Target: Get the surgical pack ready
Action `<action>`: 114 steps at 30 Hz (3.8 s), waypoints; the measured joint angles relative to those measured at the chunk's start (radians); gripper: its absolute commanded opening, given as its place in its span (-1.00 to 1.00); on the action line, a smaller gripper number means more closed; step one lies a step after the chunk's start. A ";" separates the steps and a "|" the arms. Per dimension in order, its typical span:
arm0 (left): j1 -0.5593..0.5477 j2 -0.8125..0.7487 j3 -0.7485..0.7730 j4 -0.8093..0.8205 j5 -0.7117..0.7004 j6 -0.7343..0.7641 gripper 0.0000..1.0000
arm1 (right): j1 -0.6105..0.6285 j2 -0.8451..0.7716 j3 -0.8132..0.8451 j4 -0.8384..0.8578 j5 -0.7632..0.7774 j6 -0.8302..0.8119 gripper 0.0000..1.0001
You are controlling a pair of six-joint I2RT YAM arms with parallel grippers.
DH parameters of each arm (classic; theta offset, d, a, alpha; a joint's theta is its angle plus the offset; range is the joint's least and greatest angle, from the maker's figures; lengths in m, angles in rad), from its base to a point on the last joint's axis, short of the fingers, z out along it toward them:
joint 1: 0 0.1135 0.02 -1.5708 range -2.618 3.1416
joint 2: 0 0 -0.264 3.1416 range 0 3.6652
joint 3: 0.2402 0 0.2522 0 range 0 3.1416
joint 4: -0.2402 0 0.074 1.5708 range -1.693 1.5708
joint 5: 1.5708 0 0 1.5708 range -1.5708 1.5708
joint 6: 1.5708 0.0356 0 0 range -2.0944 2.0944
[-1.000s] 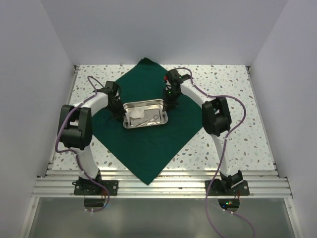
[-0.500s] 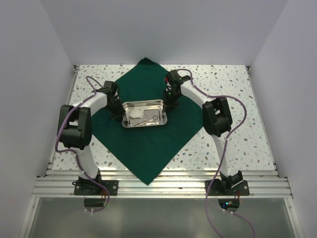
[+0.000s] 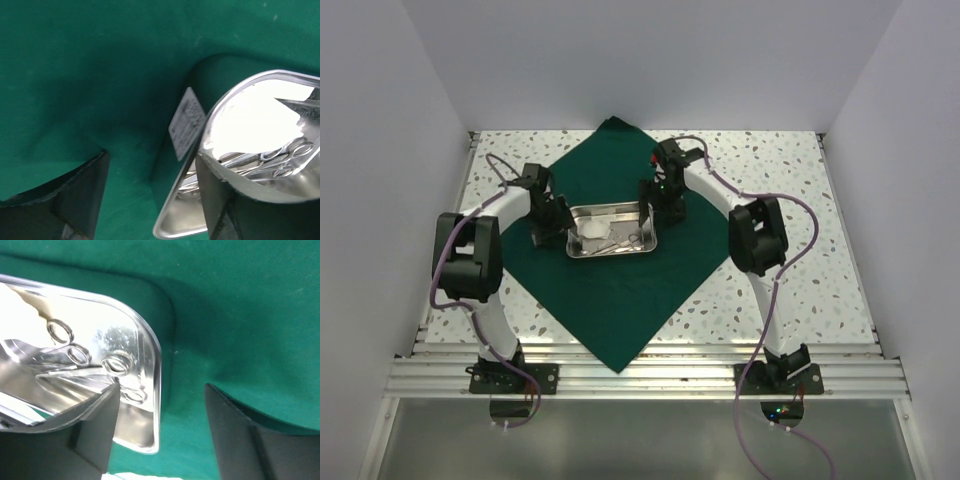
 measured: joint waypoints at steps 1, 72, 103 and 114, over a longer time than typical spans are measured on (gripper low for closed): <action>0.006 -0.006 -0.005 0.002 0.000 0.000 0.56 | 0.000 0.000 0.017 -0.013 0.011 -0.010 0.95; 0.128 -0.659 -0.187 -0.203 -0.087 0.002 0.66 | 0.901 -0.361 -0.639 0.219 0.080 -0.314 -1.00; 0.142 -0.559 -0.072 -0.233 -0.195 -0.010 0.66 | 0.210 -0.009 0.396 0.277 0.306 -0.291 -1.00; 0.143 -0.546 -0.086 -0.248 -0.196 -0.011 0.66 | 0.225 0.113 0.436 0.404 0.273 -0.311 -1.00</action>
